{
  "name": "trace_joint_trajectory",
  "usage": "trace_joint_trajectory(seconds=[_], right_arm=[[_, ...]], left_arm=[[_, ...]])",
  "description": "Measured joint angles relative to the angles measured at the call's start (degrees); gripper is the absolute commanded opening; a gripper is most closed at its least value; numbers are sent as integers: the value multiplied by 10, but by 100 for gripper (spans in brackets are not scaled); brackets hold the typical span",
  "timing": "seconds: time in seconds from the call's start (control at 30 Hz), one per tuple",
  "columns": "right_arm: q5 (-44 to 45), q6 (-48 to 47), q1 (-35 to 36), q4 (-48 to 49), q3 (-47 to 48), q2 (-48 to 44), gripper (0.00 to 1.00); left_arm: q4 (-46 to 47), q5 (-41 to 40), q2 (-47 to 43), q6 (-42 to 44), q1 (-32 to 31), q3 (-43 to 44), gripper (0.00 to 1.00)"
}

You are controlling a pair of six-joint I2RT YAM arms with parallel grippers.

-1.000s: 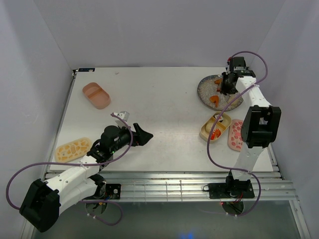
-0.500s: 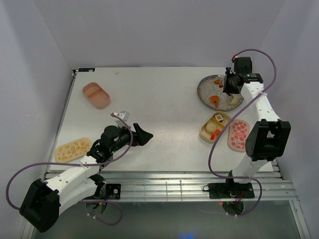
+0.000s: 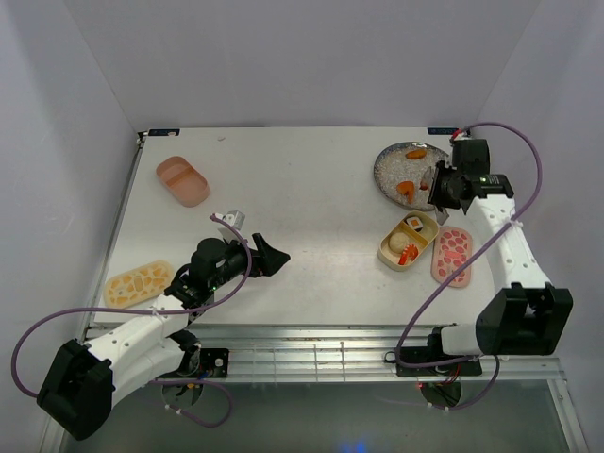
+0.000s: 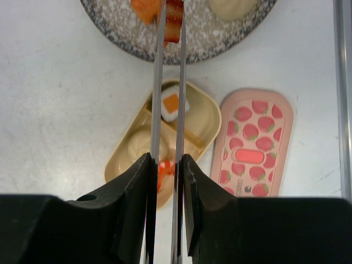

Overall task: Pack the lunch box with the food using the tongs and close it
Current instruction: Place the fake food in the packing box.

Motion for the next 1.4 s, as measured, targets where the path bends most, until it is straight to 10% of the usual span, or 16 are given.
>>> trace_joint_trajectory(seconds=[1.4], right_arm=[[40,58,9,-43,-205,-183,43]], left_arm=[[0,0,15,-1,0,0,98]])
